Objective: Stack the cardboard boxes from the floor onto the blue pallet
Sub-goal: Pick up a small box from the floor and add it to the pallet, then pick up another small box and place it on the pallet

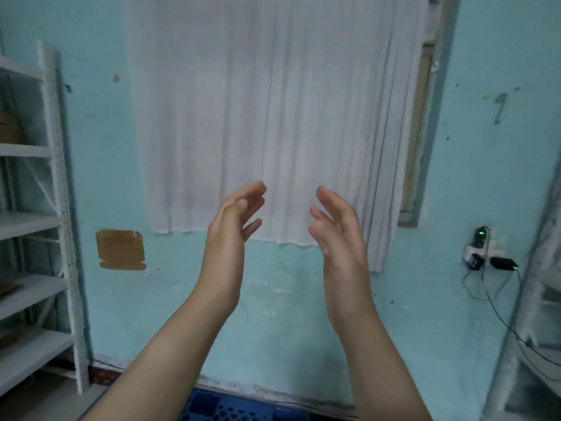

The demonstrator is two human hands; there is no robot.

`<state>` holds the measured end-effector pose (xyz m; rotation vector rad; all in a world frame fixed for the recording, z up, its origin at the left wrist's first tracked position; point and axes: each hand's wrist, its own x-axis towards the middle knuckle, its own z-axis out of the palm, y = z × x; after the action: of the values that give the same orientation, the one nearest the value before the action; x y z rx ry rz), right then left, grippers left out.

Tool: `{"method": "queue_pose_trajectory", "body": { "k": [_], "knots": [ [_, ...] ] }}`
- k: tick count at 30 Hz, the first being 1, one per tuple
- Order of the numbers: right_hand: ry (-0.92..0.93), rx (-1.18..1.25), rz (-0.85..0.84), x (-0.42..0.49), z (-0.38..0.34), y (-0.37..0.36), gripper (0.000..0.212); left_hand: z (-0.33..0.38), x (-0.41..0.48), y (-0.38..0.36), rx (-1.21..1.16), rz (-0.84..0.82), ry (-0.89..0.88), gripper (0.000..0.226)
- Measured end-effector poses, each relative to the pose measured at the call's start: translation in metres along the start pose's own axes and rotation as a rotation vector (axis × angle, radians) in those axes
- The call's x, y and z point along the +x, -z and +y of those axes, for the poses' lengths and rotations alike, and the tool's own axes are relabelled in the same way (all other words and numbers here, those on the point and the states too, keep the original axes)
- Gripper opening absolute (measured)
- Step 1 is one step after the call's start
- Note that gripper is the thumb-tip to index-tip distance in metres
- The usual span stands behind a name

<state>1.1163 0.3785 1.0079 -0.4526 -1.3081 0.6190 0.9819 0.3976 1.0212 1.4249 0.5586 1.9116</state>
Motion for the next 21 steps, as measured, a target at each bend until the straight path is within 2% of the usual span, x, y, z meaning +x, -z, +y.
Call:
{"method": "queue_pose_trajectory", "body": {
  "k": [7,14,21],
  "knots": [
    [0.039,-0.055,0.086,-0.004,-0.058,0.111,0.039,-0.009,-0.038,-0.103,-0.045,-0.064,0.057,0.041],
    [0.053,-0.130,0.079,-0.005,-0.106,0.273,0.039,-0.049,-0.087,-0.251,-0.059,-0.112,0.042,0.045],
    [0.009,-0.211,0.094,-0.007,-0.136,0.418,0.037,-0.088,-0.137,-0.386,-0.090,-0.149,0.140,0.043]
  ]
}}
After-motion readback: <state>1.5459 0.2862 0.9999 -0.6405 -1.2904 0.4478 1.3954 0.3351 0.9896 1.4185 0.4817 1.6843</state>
